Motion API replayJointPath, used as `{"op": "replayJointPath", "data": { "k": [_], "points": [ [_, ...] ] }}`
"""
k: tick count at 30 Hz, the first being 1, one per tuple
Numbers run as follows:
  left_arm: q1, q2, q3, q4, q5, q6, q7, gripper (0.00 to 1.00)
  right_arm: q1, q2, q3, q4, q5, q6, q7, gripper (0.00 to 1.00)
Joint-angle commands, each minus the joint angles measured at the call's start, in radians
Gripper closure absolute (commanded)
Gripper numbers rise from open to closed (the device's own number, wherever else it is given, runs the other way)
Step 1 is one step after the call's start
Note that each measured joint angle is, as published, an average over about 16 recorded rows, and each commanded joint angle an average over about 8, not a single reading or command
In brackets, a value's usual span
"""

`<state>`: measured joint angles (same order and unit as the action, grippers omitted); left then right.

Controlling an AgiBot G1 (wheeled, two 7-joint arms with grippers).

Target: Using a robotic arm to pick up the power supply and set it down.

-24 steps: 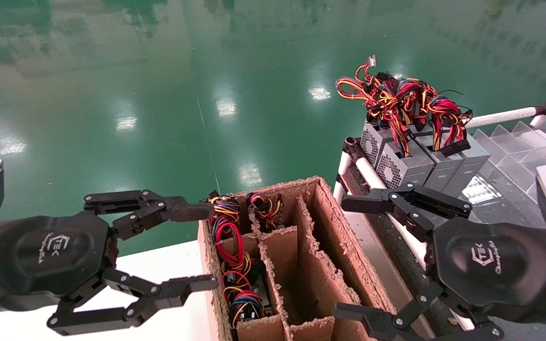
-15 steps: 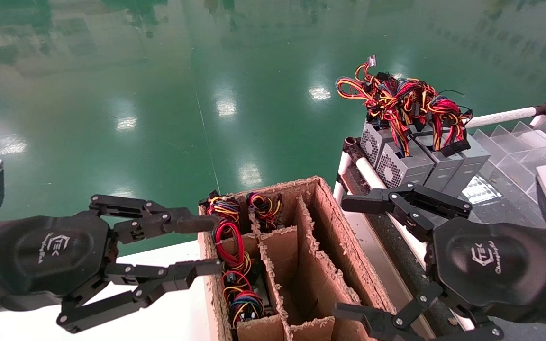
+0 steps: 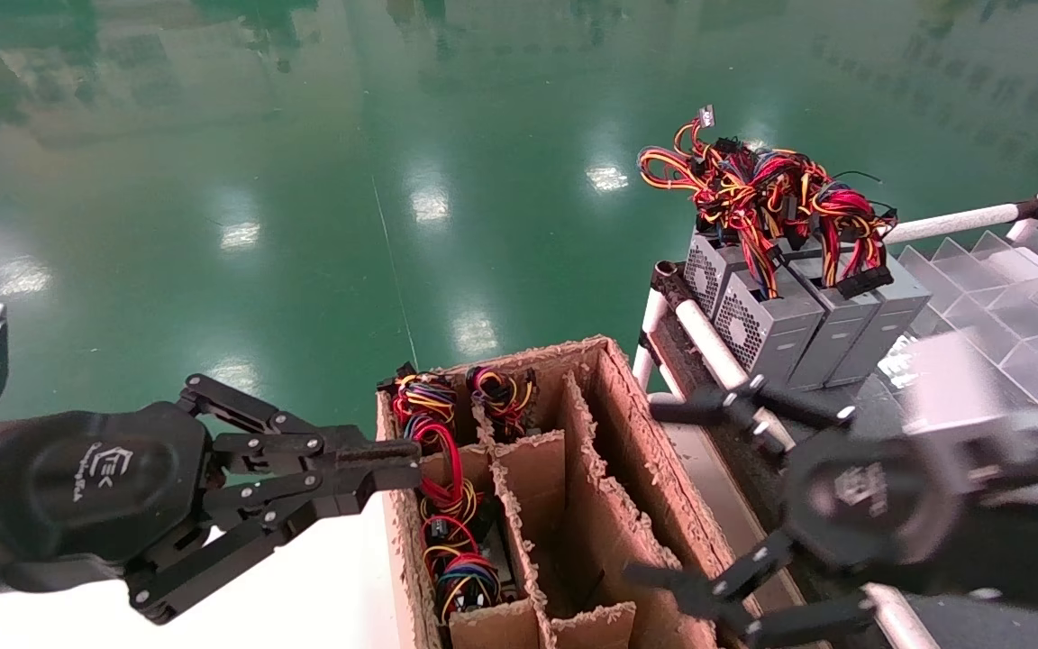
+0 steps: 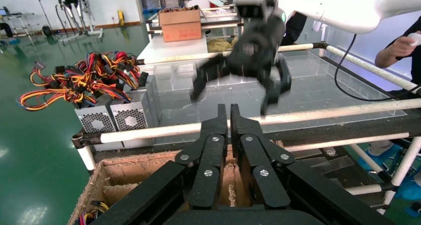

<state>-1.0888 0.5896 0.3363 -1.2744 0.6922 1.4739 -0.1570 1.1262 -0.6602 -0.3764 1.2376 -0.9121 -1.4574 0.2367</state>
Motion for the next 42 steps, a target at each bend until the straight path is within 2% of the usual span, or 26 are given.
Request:
{"op": "replayJointPath", "data": {
  "k": [1, 6, 7, 11, 17, 30, 31, 38, 39, 42],
  "points": [
    [0.000, 0.000, 0.000, 0.000, 0.000, 0.000, 0.000, 0.70, 0.015, -0.013, -0.028, -0.002, -0.042, 0.000, 0.022, 0.00],
    [0.000, 0.000, 0.000, 0.000, 0.000, 0.000, 0.000, 0.08, 0.073, -0.098, -0.110, -0.050, -0.166, -0.011, 0.031, 0.00],
    [0.000, 0.000, 0.000, 0.000, 0.000, 0.000, 0.000, 0.00, 0.084, -0.115, -0.124, -0.059, -0.190, -0.012, 0.031, 0.00],
    [0.000, 0.000, 0.000, 0.000, 0.000, 0.000, 0.000, 0.00, 0.122, -0.173, -0.169, -0.090, -0.266, -0.008, 0.030, 0.00],
    [0.000, 0.000, 0.000, 0.000, 0.000, 0.000, 0.000, 0.00, 0.154, -0.243, -0.203, -0.118, -0.325, 0.013, 0.022, 0.00],
    [0.000, 0.000, 0.001, 0.000, 0.000, 0.000, 0.000, 0.00, 0.177, -0.373, -0.272, -0.128, -0.492, 0.135, -0.013, 0.00],
    [0.000, 0.000, 0.001, 0.000, 0.000, 0.000, 0.000, 0.00, 0.176, -0.376, -0.274, -0.124, -0.499, 0.142, -0.017, 0.09],
    [0.000, 0.000, 0.001, 0.000, -0.001, 0.000, 0.000, 0.00, 0.159, -0.382, -0.280, -0.084, -0.533, 0.182, -0.043, 0.96],
    [0.000, 0.000, 0.001, 0.000, -0.001, 0.000, 0.000, 0.00, 0.156, -0.383, -0.281, -0.078, -0.538, 0.187, -0.045, 1.00],
    [0.000, 0.000, 0.001, 0.000, -0.001, 0.000, 0.000, 0.00, 0.147, -0.385, -0.285, -0.062, -0.557, 0.206, -0.052, 1.00]
  ]
}}
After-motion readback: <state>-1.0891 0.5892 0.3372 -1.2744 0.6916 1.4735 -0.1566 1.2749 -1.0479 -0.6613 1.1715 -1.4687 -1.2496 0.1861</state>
